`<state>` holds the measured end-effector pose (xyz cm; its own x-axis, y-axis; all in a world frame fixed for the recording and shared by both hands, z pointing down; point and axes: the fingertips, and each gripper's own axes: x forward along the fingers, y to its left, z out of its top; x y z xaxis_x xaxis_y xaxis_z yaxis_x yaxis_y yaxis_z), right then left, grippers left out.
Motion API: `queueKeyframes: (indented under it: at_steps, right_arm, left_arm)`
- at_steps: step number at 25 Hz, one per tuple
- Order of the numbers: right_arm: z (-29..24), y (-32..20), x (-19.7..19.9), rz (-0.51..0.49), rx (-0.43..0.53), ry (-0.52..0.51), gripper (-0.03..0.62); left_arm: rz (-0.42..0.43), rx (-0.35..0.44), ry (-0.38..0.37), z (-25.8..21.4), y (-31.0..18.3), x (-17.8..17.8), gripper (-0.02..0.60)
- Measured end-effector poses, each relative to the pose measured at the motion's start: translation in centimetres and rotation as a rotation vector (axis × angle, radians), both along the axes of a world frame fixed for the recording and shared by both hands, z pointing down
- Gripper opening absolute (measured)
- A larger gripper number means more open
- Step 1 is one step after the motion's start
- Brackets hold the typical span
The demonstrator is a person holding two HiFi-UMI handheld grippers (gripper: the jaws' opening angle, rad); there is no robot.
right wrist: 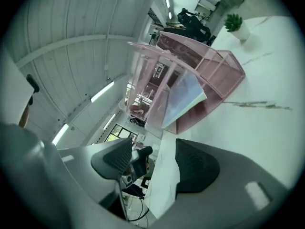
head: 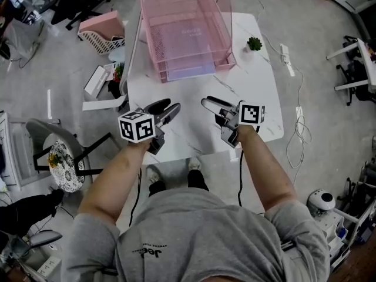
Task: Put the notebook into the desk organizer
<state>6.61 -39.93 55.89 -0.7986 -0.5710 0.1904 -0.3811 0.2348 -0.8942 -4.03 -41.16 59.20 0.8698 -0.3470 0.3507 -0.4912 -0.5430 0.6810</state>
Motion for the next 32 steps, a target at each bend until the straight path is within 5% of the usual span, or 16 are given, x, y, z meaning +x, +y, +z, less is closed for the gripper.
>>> queueKeyframes:
  at_steps: [10, 16, 23, 32]
  right_arm:
    - [-12.4, 1.3, -2.7, -0.043, 0.374, 0.262, 0.258]
    - [-20.3, 3.0, -5.8, 0.000, 0.597, 0.382, 0.104]
    - [-24.3, 5.4, -10.3, 0.008, 0.767, 0.501, 0.007]
    - [-26.6, 6.0, -12.3, 0.022, 0.849, 0.530, 0.002]
  left_arm:
    - [-0.063, 0.406, -0.023, -14.5, 3.0, -9.2, 0.178]
    - [-0.151, 0.598, -0.067, -21.9, 5.1, -14.9, 0.132]
    - [-0.275, 0.679, -0.040, -26.3, 8.2, -20.4, 0.066]
    - [-0.340, 0.722, -0.054, -28.2, 10.8, -24.8, 0.058]
